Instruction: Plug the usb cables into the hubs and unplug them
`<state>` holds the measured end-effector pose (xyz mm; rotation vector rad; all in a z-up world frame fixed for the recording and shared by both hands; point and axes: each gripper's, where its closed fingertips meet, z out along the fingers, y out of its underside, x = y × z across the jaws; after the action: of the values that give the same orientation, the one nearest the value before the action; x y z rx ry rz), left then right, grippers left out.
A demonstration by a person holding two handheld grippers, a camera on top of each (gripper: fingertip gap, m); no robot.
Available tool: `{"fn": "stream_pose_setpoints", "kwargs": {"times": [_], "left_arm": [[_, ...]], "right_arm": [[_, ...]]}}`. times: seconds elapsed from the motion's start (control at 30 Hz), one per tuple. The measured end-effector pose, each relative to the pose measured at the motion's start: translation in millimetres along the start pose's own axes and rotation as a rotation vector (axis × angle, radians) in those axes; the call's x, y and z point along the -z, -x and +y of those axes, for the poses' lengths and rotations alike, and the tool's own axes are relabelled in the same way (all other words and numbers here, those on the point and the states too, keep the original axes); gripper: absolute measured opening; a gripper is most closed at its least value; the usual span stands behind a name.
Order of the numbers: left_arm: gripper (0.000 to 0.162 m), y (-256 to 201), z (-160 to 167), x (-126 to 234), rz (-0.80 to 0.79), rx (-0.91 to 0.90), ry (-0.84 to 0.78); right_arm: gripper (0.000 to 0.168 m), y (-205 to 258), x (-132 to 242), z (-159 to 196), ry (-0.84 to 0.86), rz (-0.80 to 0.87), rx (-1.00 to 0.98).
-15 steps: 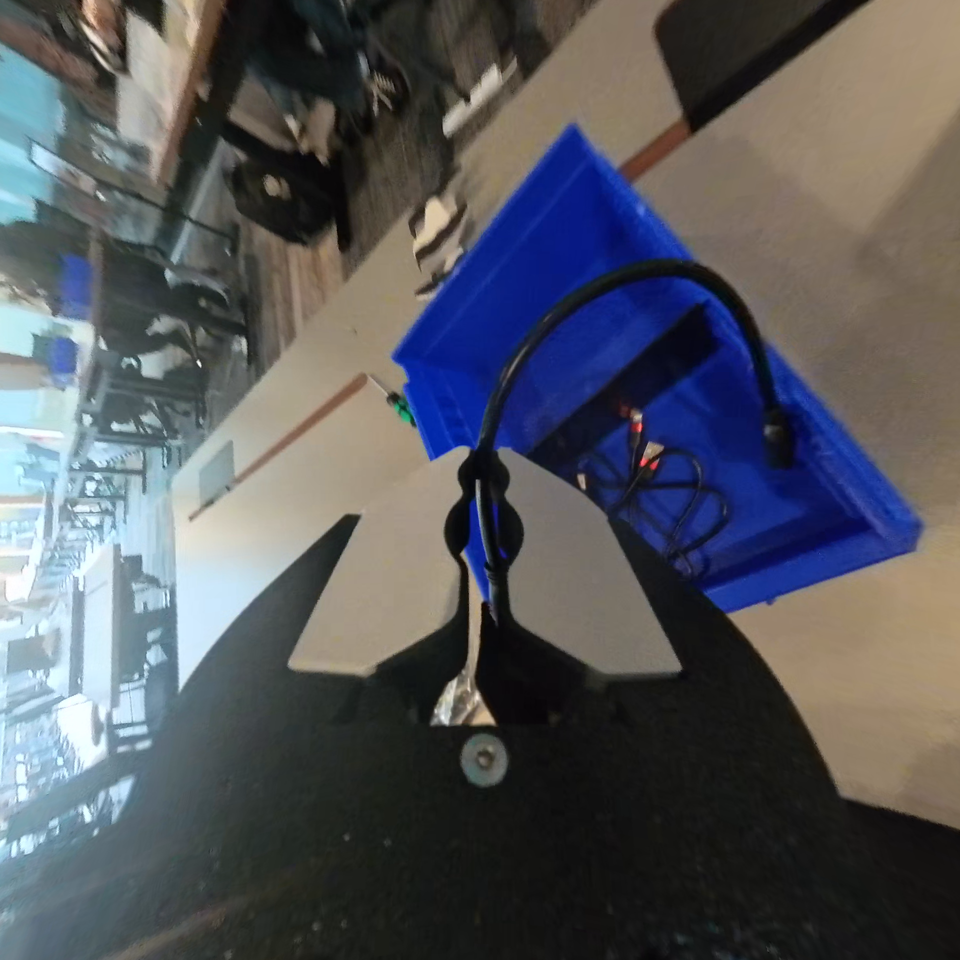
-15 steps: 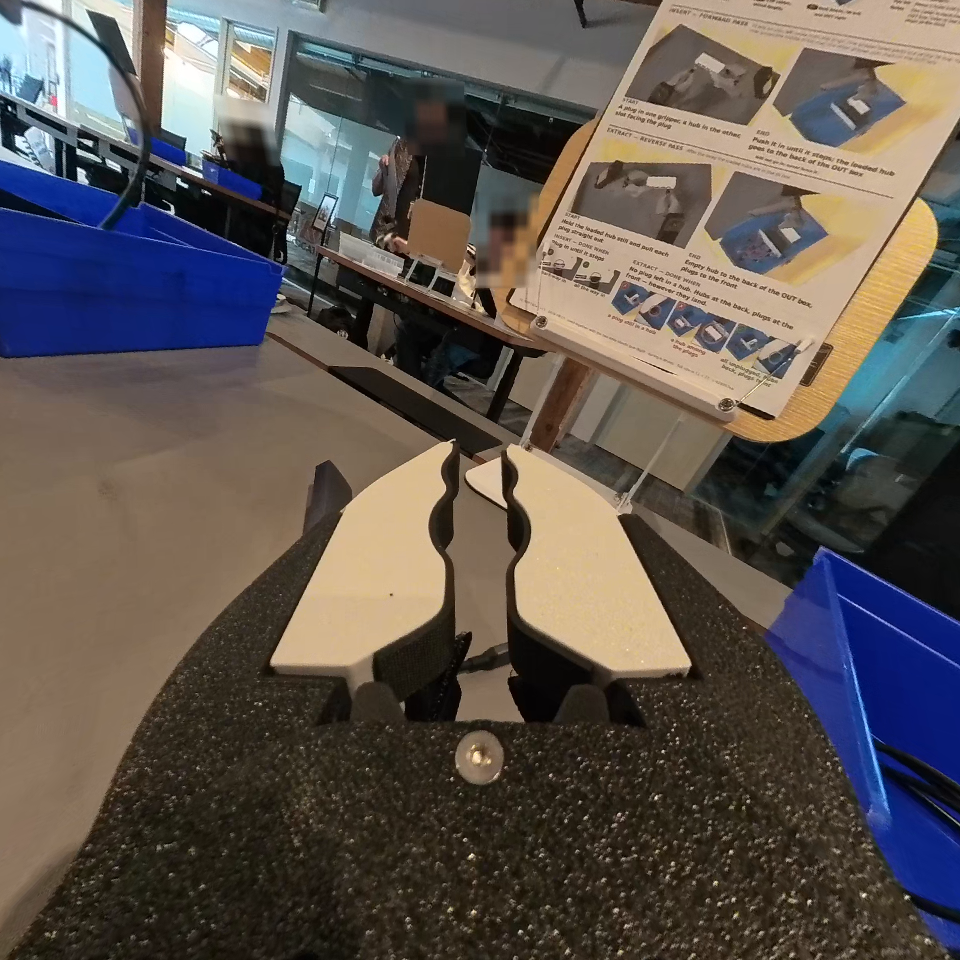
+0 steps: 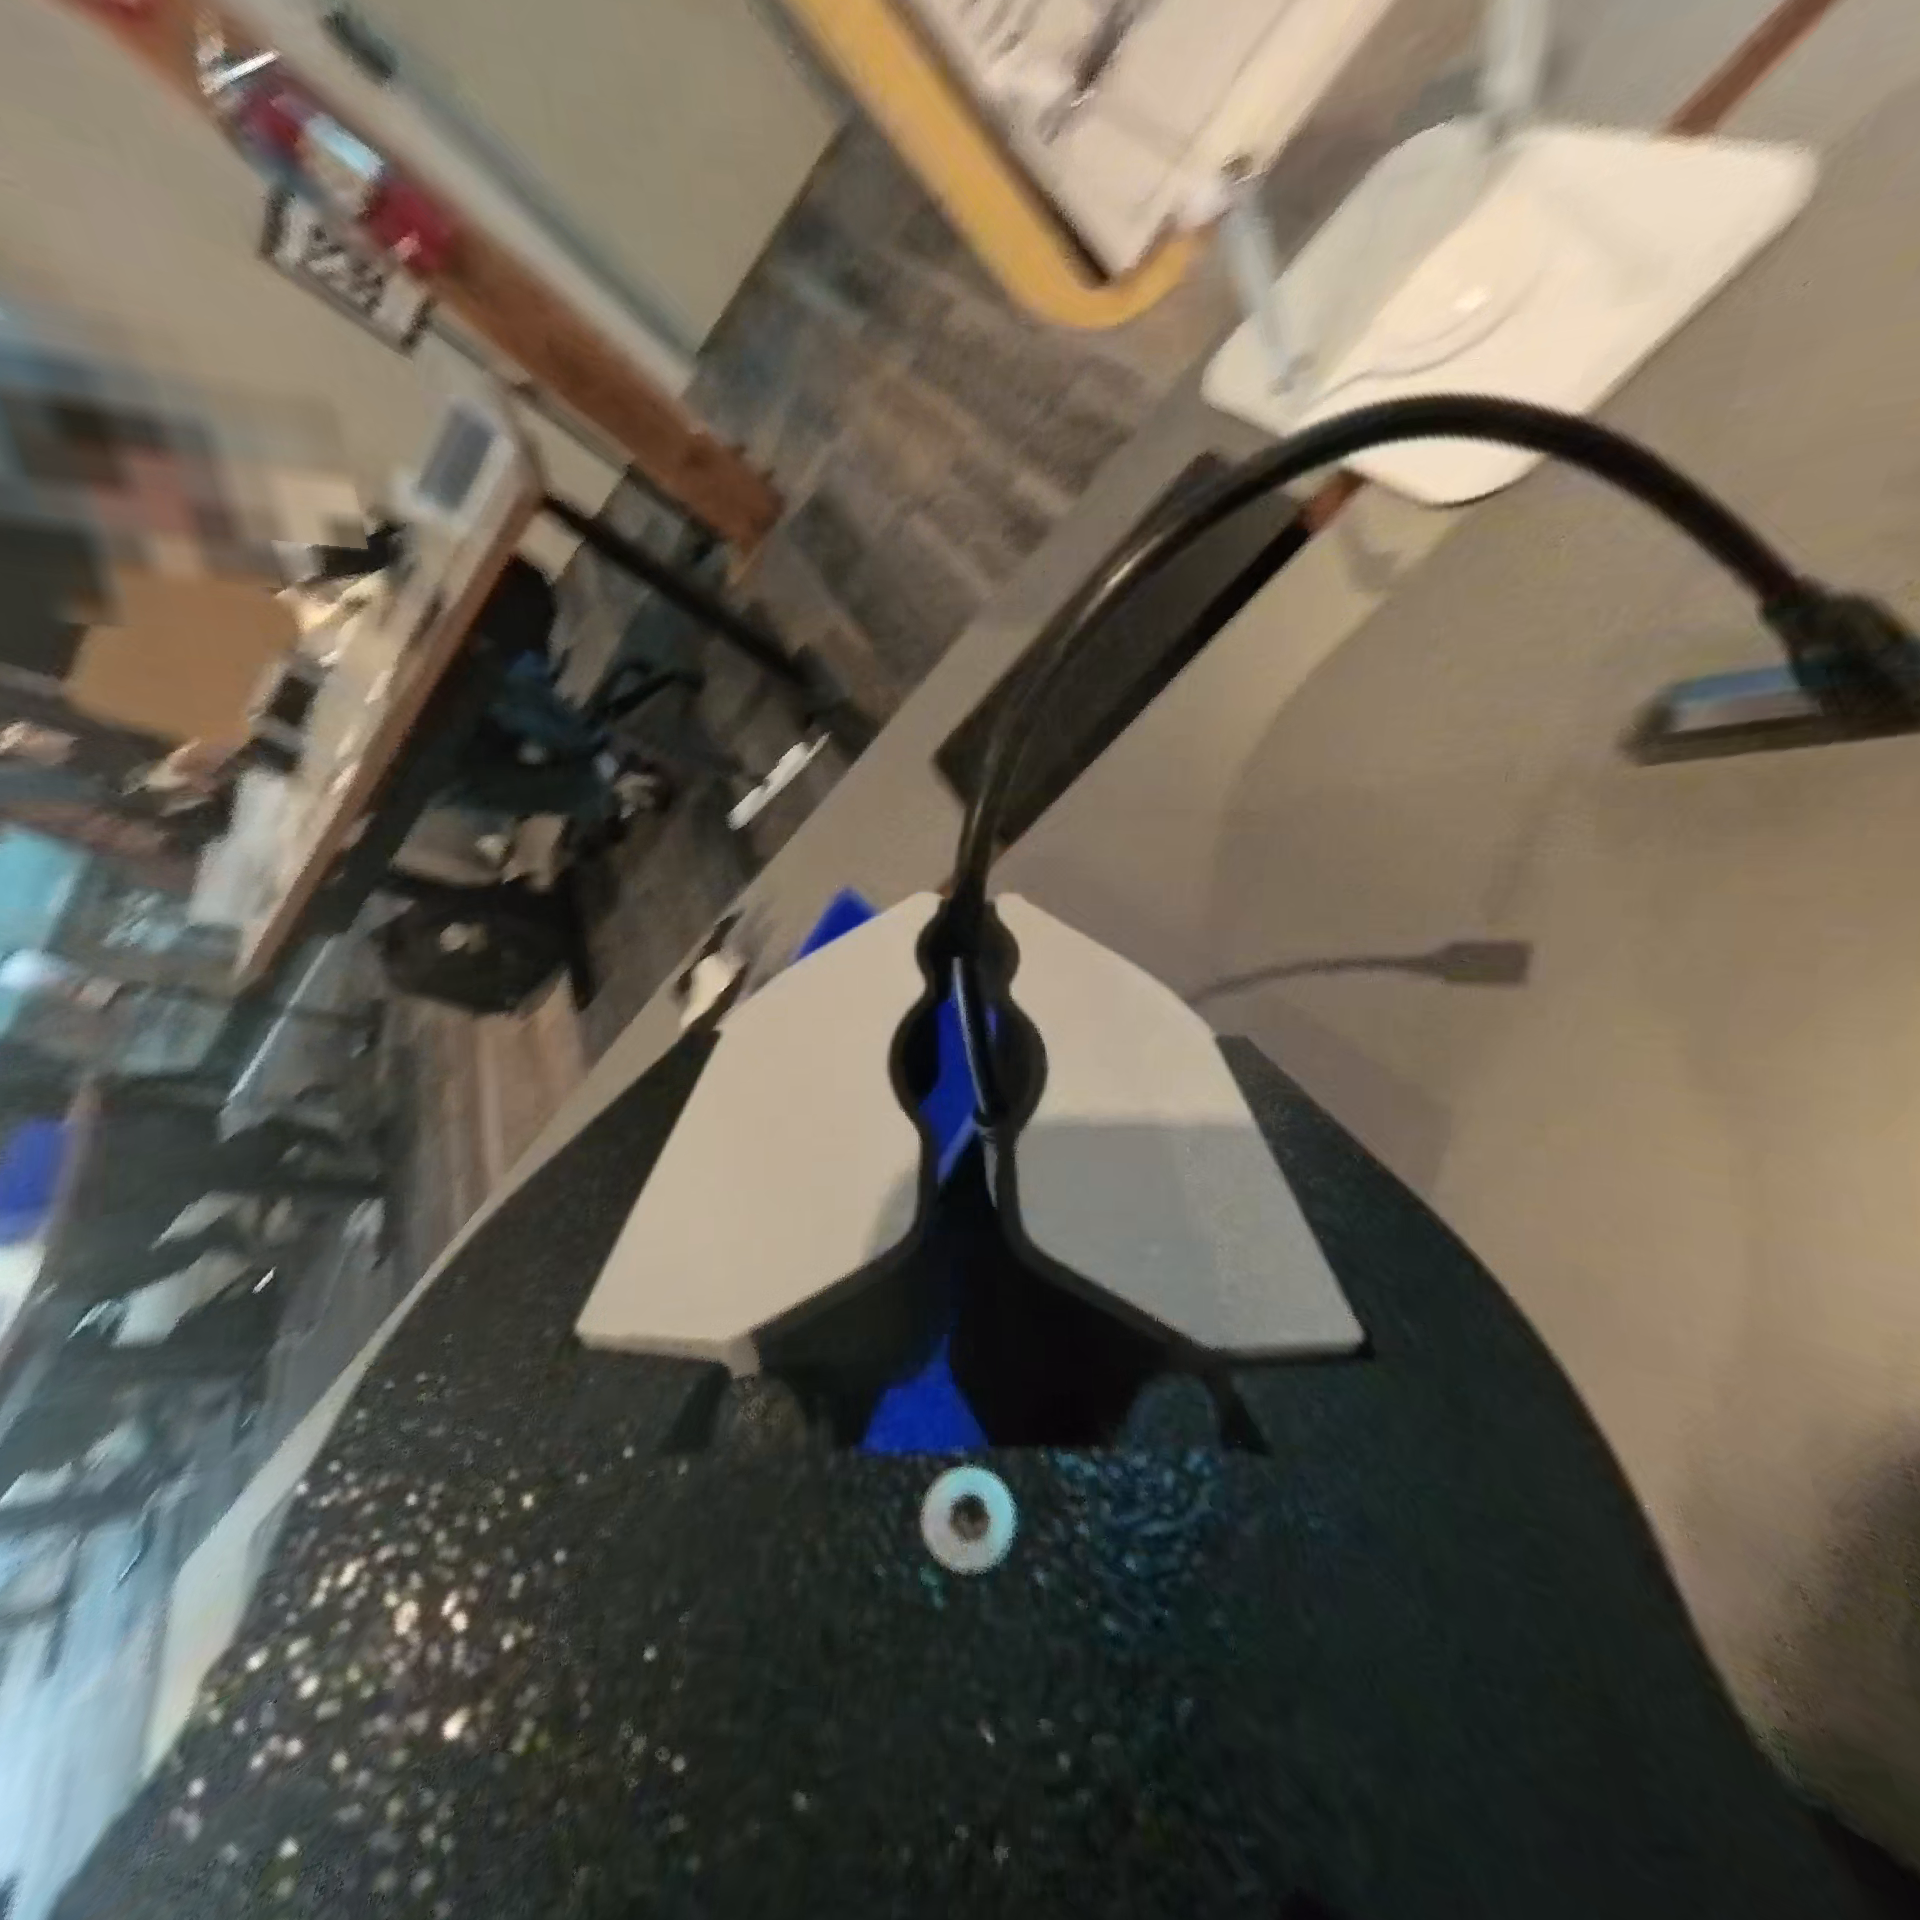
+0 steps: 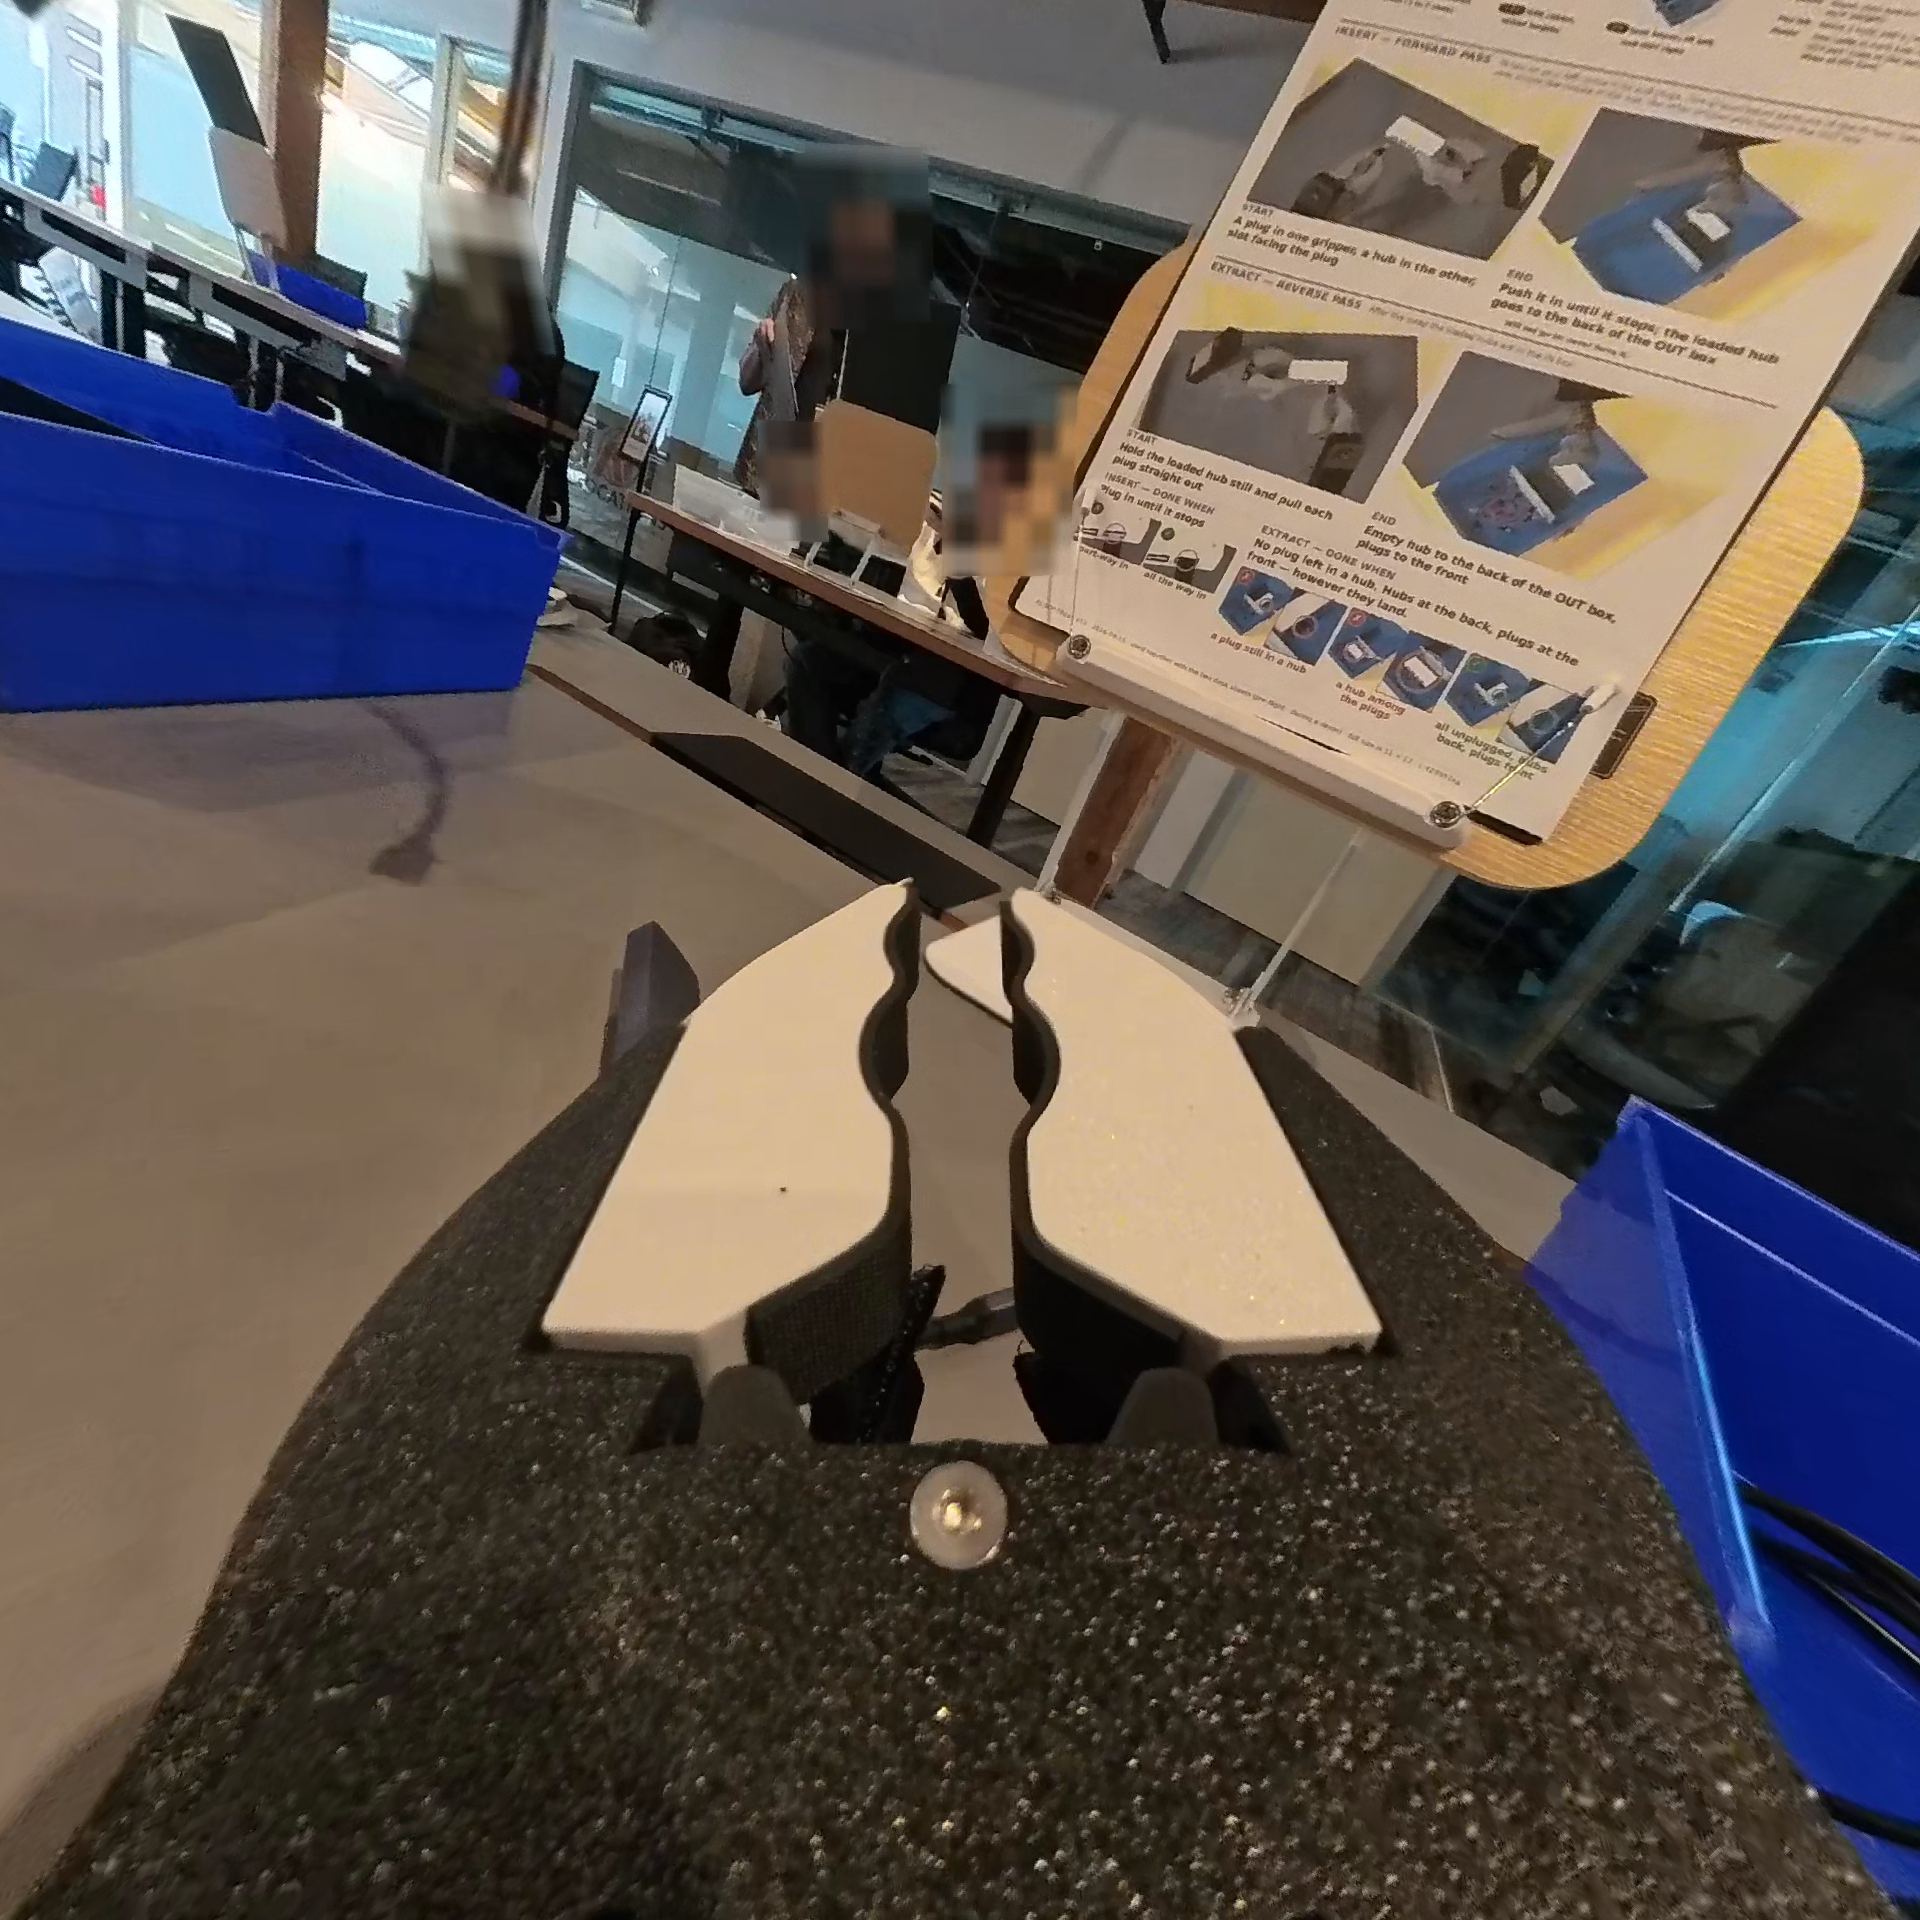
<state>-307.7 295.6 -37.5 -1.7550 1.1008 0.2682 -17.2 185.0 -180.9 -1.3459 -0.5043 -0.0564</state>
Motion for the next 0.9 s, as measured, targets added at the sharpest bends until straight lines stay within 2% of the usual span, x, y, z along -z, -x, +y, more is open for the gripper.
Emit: {"fn": "stream_pose_setpoints", "kwargs": {"times": [0.23, 0.43, 0.67, 0.77, 0.9], "left_arm": [[0.005, -124.6, -19.6, -30.2, 0.415, -0.242, -0.105], [0.005, -208.4, 3.6, -47.0, 0.713, -0.444, -0.066], [0.005, -245.7, 19.9, -64.8, 0.858, -0.455, -0.029], [0.005, -256.0, 27.2, -75.7, 0.863, -0.470, -0.011], [0.005, -266.8, 33.0, -90.1, 0.858, -0.400, 0.007]], "right_arm": [[0.015, -12.4, 0.7, 4.3, 0.026, 0.069, 0.001], [0.015, -10.6, 0.0, 4.8, 0.029, 0.062, 0.012], [0.012, -3.1, -2.0, 6.5, 0.039, 0.028, 0.036], [0.011, -0.4, -2.4, 6.6, 0.041, 0.015, 0.046], [0.010, 2.0, -3.4, 8.0, 0.049, 0.004, 0.051]]}}
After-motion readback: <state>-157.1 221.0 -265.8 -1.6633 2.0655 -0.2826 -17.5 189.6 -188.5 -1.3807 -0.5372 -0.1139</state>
